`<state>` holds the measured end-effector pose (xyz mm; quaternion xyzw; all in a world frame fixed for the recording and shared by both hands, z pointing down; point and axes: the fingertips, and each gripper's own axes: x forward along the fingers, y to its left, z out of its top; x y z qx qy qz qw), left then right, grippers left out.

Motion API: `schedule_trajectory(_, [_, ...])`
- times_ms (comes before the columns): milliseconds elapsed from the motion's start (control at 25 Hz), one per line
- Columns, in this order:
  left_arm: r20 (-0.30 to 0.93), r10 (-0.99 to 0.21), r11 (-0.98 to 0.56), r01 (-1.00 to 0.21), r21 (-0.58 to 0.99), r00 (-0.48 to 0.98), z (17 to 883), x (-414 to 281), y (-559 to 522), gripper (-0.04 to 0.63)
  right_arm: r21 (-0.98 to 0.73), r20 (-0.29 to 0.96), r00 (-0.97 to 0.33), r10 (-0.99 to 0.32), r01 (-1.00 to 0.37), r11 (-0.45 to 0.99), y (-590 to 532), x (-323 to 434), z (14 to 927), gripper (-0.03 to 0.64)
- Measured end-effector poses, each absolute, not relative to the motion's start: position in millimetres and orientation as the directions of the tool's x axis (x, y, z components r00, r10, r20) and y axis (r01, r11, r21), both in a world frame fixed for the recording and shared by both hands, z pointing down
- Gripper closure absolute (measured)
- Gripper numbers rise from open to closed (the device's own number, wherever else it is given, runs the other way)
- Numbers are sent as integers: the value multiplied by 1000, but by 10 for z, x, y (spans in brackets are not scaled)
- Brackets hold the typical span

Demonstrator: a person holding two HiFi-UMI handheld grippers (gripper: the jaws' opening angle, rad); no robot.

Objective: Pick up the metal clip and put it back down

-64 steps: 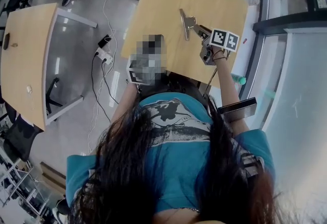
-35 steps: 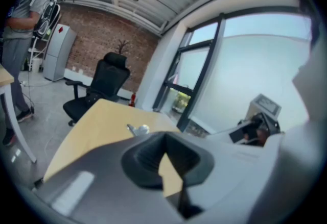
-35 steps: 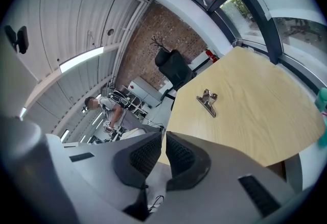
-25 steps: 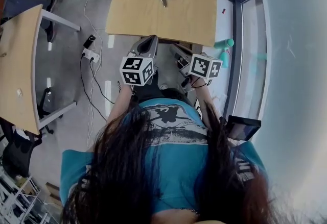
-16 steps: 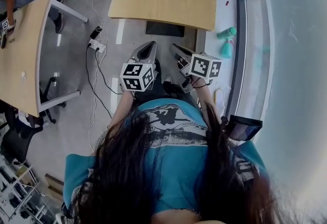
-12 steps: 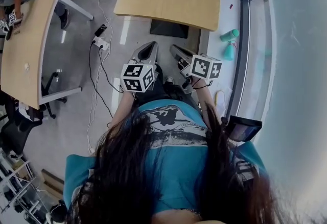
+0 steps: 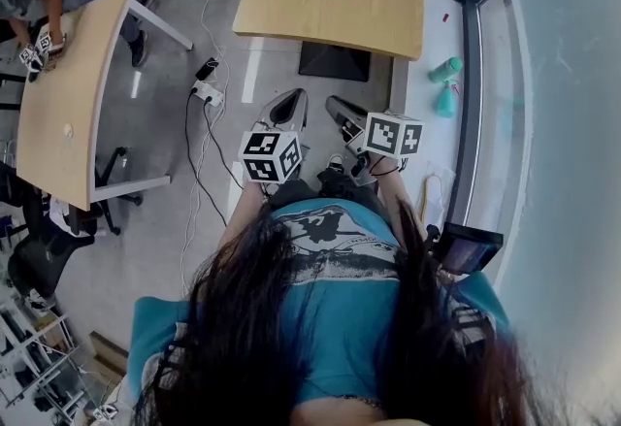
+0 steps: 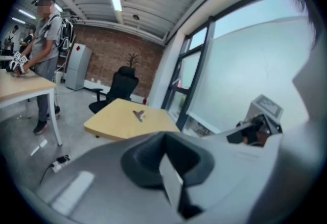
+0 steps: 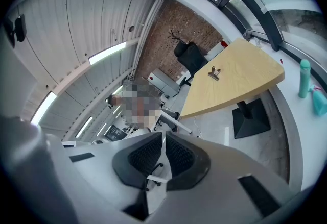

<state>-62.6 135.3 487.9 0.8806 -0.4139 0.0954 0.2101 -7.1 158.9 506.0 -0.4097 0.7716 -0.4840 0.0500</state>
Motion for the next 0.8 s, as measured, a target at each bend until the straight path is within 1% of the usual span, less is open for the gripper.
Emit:
schedule_trajectory(240, [347, -674, -592, -758, 276, 652, 4898, -974, 1608, 594, -780, 324, -630, -706, -600, 178, 1775, -356, 5081, 581])
schedule_trajectory(560, [338, -660, -599, -742, 302, 671, 4920, -1634, 1884, 593, -764, 347, -608, -714, -624, 161, 2111, -1008, 5085, 581])
schedule_trajectory(800, [333, -628, -632, -710, 310, 704, 4983, -1841, 2083, 592, -753, 367, -582, -725, -643, 136, 2358, -1277, 5159, 581])
